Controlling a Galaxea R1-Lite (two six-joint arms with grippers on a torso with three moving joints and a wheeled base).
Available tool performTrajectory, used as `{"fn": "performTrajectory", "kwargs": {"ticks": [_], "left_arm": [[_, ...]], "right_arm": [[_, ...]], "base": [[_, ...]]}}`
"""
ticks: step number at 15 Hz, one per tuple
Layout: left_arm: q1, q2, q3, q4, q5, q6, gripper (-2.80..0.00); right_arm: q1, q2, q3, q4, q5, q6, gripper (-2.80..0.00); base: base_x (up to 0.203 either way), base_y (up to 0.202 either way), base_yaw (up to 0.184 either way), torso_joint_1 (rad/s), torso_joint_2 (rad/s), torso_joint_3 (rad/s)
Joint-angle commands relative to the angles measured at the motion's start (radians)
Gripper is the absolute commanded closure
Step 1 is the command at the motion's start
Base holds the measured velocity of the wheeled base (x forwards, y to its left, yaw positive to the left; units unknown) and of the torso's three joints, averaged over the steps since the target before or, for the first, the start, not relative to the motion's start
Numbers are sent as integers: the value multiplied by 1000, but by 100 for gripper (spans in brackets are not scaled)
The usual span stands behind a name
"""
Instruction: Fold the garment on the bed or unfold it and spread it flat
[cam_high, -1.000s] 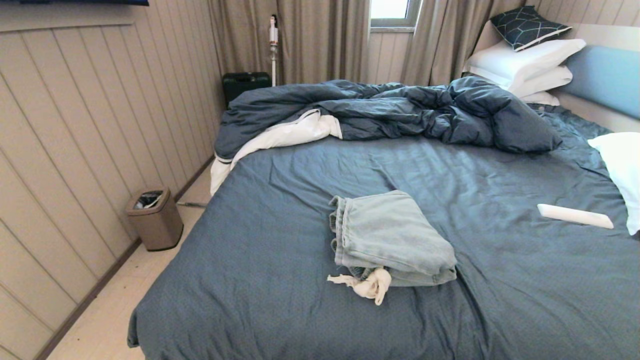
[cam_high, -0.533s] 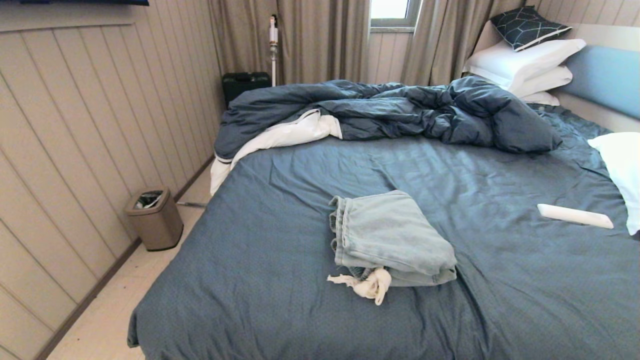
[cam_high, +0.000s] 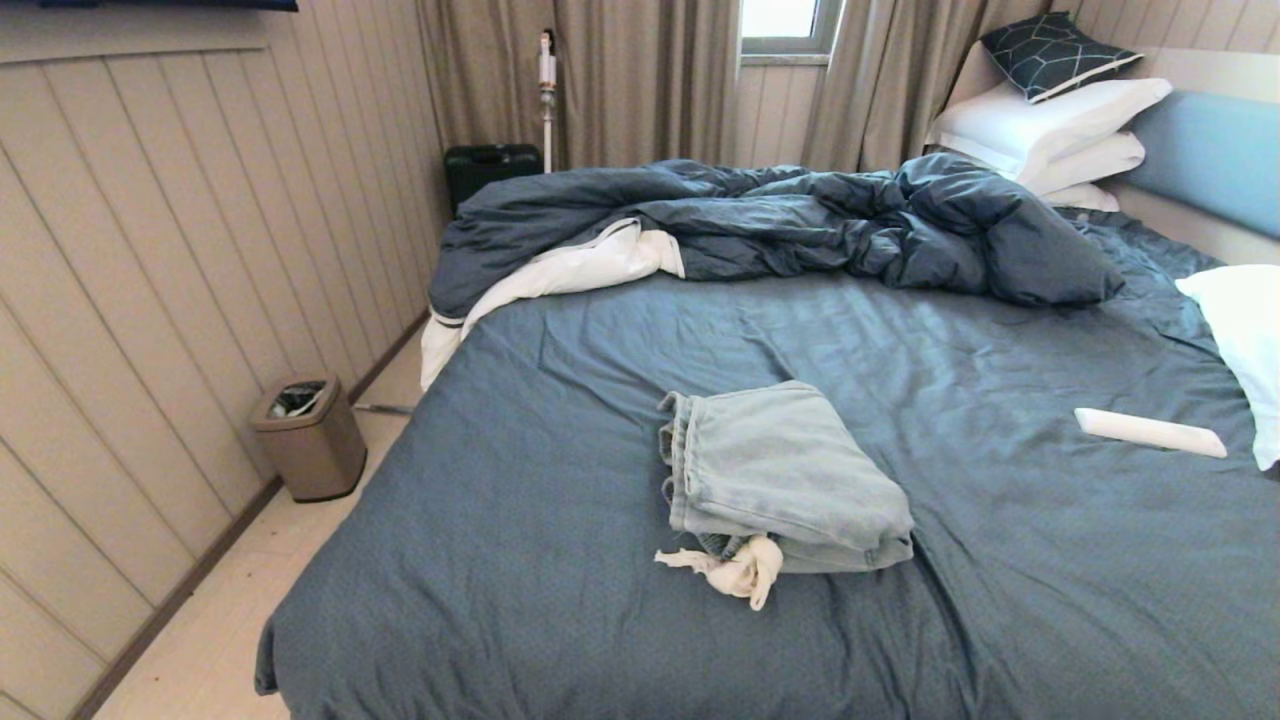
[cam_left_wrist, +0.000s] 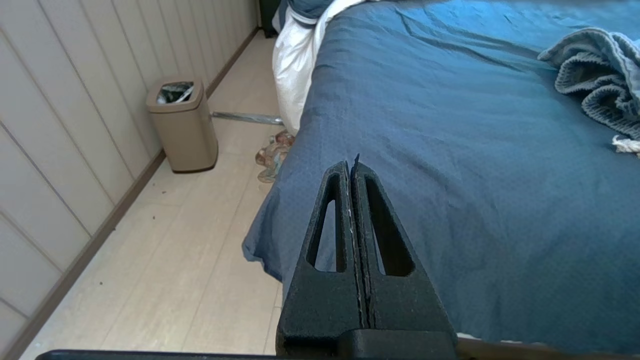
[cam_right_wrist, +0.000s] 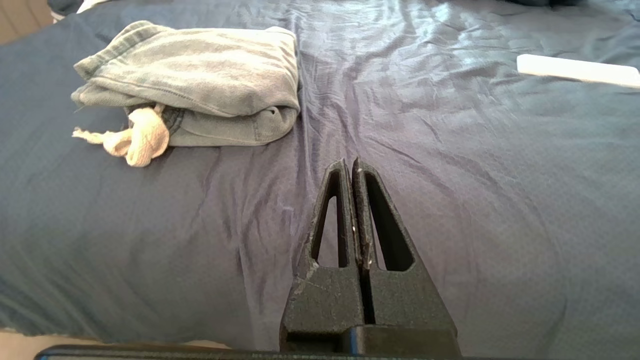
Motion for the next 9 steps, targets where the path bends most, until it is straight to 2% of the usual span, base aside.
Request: {"fn": "performTrajectory", "kwargs": {"ticks": [1, 9], "left_arm": [[0, 2, 3, 0, 1, -3, 0], [0, 2, 3, -2, 1, -9, 0]], "right_arm": [[0, -1, 0, 0, -6, 6, 0], [0, 0, 0, 0, -7, 10, 0]], "base": [[0, 0, 0, 0, 0, 0], [0, 0, 0, 0, 0, 0]]}}
